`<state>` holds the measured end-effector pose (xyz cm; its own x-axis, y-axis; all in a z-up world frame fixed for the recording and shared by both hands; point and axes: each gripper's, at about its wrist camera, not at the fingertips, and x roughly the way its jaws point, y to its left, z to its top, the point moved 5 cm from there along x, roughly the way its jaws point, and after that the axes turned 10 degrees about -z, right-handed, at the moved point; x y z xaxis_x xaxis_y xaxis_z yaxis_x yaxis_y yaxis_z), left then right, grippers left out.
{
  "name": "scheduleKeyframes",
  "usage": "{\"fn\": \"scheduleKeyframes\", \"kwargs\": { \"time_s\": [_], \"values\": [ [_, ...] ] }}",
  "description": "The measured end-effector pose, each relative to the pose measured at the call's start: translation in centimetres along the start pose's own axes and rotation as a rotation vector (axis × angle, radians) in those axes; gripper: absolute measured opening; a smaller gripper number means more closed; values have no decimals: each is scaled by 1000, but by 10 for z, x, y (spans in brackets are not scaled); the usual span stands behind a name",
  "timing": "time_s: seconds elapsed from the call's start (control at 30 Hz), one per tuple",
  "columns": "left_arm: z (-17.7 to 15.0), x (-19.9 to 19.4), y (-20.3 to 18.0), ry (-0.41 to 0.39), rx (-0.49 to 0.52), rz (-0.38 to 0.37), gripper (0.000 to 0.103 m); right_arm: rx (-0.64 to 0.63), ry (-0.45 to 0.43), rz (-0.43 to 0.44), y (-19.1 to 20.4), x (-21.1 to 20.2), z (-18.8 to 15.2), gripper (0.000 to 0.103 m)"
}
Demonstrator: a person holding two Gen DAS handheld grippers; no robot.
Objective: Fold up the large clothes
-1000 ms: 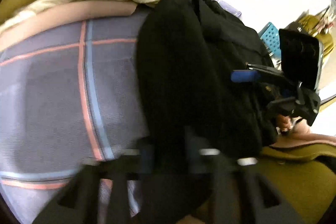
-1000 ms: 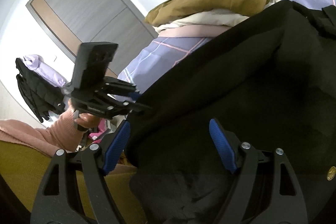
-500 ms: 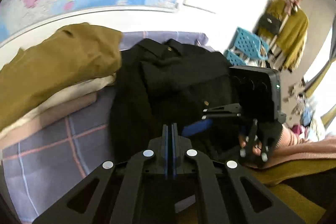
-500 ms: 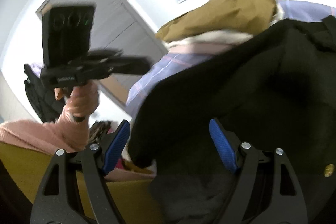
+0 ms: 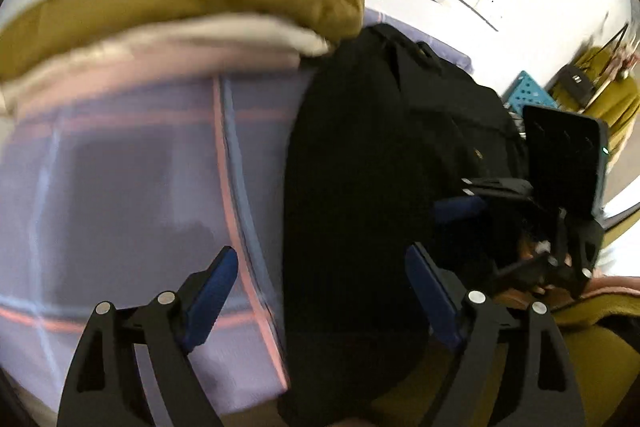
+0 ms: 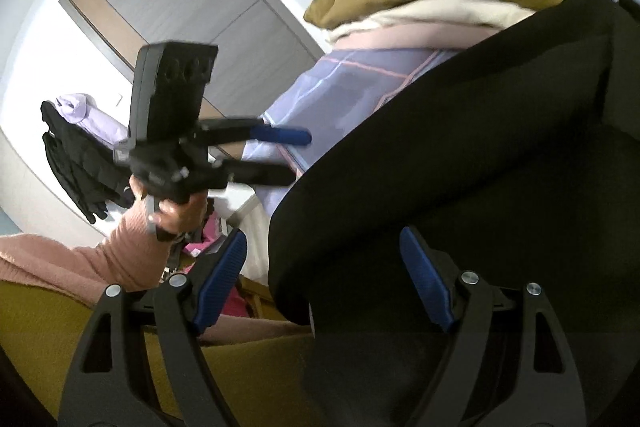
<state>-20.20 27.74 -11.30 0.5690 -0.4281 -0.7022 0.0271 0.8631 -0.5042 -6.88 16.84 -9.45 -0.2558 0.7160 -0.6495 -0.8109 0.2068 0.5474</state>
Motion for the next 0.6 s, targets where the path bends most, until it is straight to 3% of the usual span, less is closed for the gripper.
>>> {"fn": "scheduleKeyframes", "kwargs": {
  "time_s": [0.03, 0.1, 0.13, 0.17, 0.2, 0.23, 0.3, 0.33, 0.43, 0.5, 0.6],
  "values": [
    [-6, 5, 1, 18, -9, -21, 82, 15, 12, 0, -1, 8, 0, 78],
    [-16, 13, 2, 59, -24, -67, 84, 53, 9, 7, -4, 15, 3, 63],
    [-18, 13, -2, 43, 4, -70, 85, 68, 6, 18, -5, 14, 3, 53],
    [-20, 15, -5, 57, 19, -90, 85, 81, 3, 23, -6, 15, 4, 30],
    [-20, 16, -7, 56, 35, -83, 78, 105, 3, 40, -9, 16, 7, 15],
    [-20, 19, -10, 67, 39, -97, 40, 125, -1, 53, -10, 17, 10, 5],
    [-16, 22, -14, 80, 13, -116, 12, 126, -32, 56, -7, 8, 17, 4],
    [-11, 18, -20, 58, 27, -116, 6, 131, -42, 75, -6, 2, 20, 4],
    [17, -13, -56, -46, 152, -71, 6, 162, -128, 159, -5, -29, 45, 4],
    [37, -35, -76, -100, 198, -91, 6, 170, -223, 196, -7, -65, 66, 4],
    [80, -57, -115, -160, 278, -179, 9, 174, -335, 185, -21, -110, 84, 4]
  ]
}}
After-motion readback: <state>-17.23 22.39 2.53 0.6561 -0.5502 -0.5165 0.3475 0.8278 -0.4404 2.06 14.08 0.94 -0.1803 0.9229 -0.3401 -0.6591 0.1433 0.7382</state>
